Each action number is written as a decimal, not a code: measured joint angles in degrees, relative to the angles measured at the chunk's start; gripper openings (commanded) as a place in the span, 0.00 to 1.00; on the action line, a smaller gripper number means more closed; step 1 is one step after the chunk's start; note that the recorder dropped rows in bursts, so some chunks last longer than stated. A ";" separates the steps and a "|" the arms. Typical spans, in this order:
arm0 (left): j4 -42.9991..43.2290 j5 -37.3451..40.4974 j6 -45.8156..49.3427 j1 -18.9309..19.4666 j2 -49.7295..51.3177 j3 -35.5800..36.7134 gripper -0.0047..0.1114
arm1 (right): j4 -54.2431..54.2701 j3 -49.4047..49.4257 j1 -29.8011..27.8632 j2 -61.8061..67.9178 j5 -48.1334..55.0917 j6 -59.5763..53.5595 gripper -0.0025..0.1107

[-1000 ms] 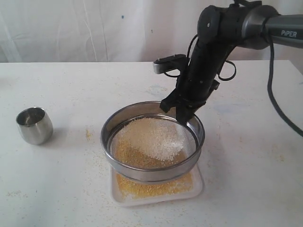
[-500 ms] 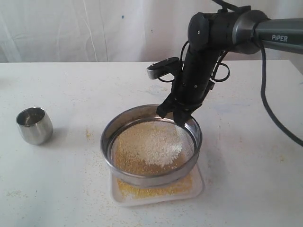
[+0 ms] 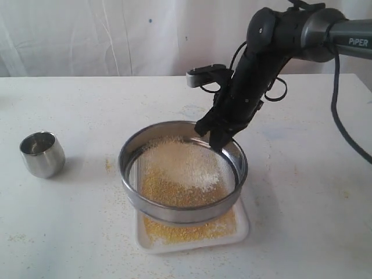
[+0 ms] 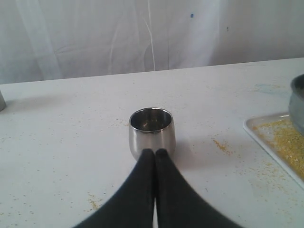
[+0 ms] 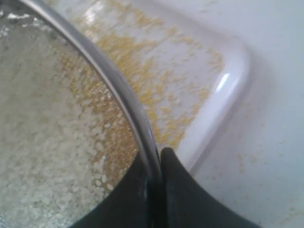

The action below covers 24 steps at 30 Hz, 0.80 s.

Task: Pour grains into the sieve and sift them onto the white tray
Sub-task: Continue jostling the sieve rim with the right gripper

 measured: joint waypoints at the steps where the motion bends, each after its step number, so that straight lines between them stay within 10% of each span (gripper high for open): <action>1: 0.00 0.00 0.00 0.00 0.00 0.00 0.04 | -1.21 0.00 0.56 -0.09 1.03 1.02 0.02; 24: 0.00 0.00 0.00 0.00 0.00 0.00 0.04 | -2.20 0.00 -0.57 -0.45 -3.28 6.36 0.02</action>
